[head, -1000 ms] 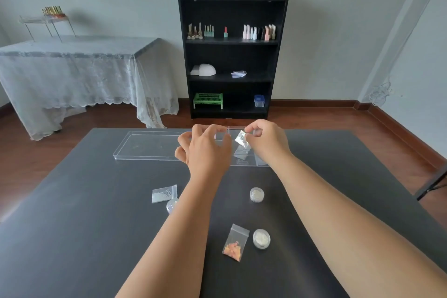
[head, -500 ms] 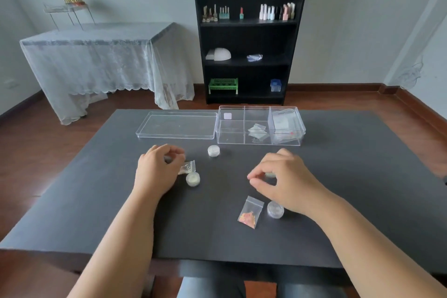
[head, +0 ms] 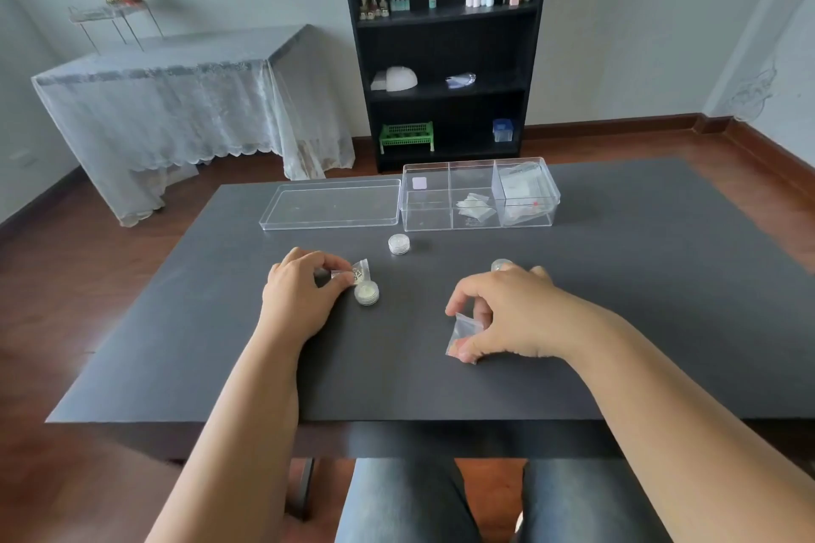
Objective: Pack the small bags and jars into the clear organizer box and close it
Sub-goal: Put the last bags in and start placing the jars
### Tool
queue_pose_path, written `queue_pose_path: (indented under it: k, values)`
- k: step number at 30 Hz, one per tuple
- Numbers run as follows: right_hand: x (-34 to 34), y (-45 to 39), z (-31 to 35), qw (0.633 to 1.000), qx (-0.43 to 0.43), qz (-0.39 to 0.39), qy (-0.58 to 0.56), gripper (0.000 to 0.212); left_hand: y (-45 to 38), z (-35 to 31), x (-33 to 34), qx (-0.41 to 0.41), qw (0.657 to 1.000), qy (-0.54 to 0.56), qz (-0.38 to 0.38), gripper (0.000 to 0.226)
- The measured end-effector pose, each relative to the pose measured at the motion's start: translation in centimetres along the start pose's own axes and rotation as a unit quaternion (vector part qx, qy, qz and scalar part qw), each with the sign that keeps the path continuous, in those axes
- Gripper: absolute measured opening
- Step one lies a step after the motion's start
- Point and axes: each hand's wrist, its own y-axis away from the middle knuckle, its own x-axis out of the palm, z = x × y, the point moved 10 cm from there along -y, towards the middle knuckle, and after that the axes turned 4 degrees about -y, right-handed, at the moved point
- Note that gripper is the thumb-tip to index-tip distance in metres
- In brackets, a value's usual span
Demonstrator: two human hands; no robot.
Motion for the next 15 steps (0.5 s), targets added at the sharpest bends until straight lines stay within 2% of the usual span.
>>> queue_pose_path:
  k: [4, 6, 10, 13, 15]
  values:
    - [-0.1, -0.3, 0.1, 0.992, -0.031, 0.007, -0.121, 0.030, 0.3, 0.3, -0.5, -0.029, 0.998, 0.053, -0.036, 0.015]
    - [-1.6, -0.7, -0.2, 0.981, -0.055, -0.025, -0.182, 0.027, 0.4, 0.4, -0.5, -0.043, 0.996, 0.069, -0.045, 0.017]
    - [-7.0, -2.1, -2.5, 0.952, -0.086, -0.191, -0.223, 0.025, 0.4, 0.7, -1.0, -0.071, 0.982, 0.154, -0.082, 0.017]
    - [-10.9, -2.8, -4.8, 0.909, -0.078, -0.344, -0.222, 0.027, 0.2, -0.1, -1.0, -0.076, 0.959, 0.250, -0.107, 0.021]
    - [-12.6, -3.0, -5.3, 0.884, -0.076, -0.418, -0.195, 0.024, -0.1, -1.4, -0.7, -0.060, 0.948, 0.295, -0.104, 0.027]
